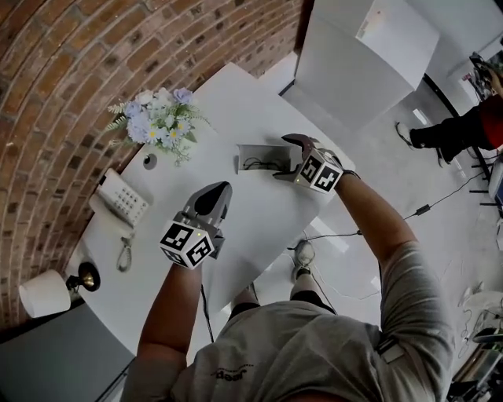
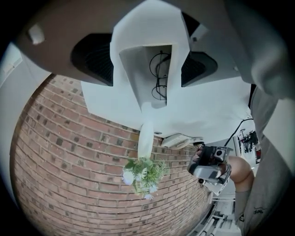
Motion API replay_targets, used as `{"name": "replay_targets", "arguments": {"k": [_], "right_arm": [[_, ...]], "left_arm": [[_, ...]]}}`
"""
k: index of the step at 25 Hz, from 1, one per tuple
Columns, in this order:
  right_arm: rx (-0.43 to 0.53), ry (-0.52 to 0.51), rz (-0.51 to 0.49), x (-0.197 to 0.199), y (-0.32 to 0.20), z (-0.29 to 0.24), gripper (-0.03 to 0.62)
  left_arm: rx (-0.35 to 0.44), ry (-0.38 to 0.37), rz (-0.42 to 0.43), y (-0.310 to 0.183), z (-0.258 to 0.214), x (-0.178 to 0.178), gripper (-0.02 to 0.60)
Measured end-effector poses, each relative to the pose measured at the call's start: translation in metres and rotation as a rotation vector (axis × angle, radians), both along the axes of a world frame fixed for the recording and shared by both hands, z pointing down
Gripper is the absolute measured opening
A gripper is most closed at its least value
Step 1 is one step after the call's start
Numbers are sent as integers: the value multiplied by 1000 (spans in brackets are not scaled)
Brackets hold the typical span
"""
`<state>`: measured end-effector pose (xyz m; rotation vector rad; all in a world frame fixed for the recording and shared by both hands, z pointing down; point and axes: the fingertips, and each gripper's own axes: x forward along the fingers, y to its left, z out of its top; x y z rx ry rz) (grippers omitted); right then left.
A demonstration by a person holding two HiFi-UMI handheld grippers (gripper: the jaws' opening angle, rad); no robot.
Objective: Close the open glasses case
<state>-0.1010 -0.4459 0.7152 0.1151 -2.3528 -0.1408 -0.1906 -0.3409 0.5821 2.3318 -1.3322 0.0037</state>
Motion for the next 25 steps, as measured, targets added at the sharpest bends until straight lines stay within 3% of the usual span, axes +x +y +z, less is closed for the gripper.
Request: {"name": "replay_targets", "arguments": {"k": [11, 16, 25], "right_arm": [[-16, 49, -29, -4, -9, 34, 465], [-48, 49, -70, -6, 2, 37, 404], [-16, 52, -71, -5, 4, 35, 376]], "left_arm": [[-12, 8, 10, -5, 15, 3, -2], [-11, 7, 10, -3, 16, 2, -2], [-5, 8, 0, 1, 14, -1, -2]]}}
